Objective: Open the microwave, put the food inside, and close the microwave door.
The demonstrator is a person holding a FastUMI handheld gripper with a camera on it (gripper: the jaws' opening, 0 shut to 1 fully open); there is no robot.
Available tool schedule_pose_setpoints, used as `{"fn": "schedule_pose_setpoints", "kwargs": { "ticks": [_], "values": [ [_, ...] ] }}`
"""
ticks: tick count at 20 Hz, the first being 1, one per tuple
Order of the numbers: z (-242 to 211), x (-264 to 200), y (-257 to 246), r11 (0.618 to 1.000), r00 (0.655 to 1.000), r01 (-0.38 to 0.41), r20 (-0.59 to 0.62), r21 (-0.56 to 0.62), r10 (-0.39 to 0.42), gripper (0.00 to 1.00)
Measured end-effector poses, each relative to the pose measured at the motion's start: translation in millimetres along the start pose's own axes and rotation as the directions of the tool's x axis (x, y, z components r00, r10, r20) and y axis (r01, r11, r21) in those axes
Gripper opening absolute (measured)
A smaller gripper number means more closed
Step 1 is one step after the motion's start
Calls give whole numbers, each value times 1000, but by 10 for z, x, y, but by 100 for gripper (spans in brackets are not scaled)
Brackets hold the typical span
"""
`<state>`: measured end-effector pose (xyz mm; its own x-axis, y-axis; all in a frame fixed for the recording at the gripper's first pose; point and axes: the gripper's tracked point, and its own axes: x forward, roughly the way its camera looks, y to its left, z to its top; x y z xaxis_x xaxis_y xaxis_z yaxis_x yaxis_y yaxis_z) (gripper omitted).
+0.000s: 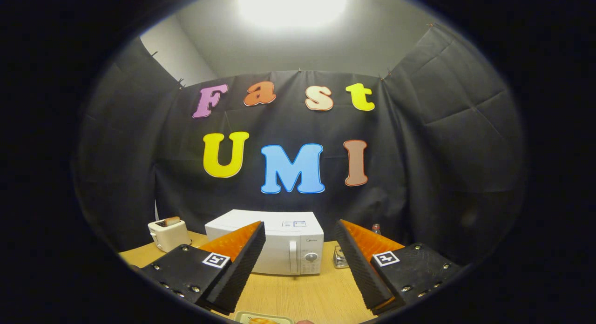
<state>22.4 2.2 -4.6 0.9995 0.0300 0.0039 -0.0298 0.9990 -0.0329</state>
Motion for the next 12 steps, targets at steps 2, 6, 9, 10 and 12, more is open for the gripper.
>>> {"fn": "schedule_pose_setpoints", "kwargs": {
  "ticks": [2, 6, 9, 10, 12],
  "values": [
    [-27, 130, 2, 1000, 1000, -11, -4, -3, 11, 96],
    [-162, 463, 4, 999, 999, -31, -20, 13, 31, 96],
    [-356, 732, 36, 998, 998, -51, -45, 29, 52, 96],
    [-419, 826, 51, 998, 997, -60, -50, 34, 62, 96],
    [-549, 1021, 86, 996, 995, -77, -56, 46, 80, 96]
  ]
}}
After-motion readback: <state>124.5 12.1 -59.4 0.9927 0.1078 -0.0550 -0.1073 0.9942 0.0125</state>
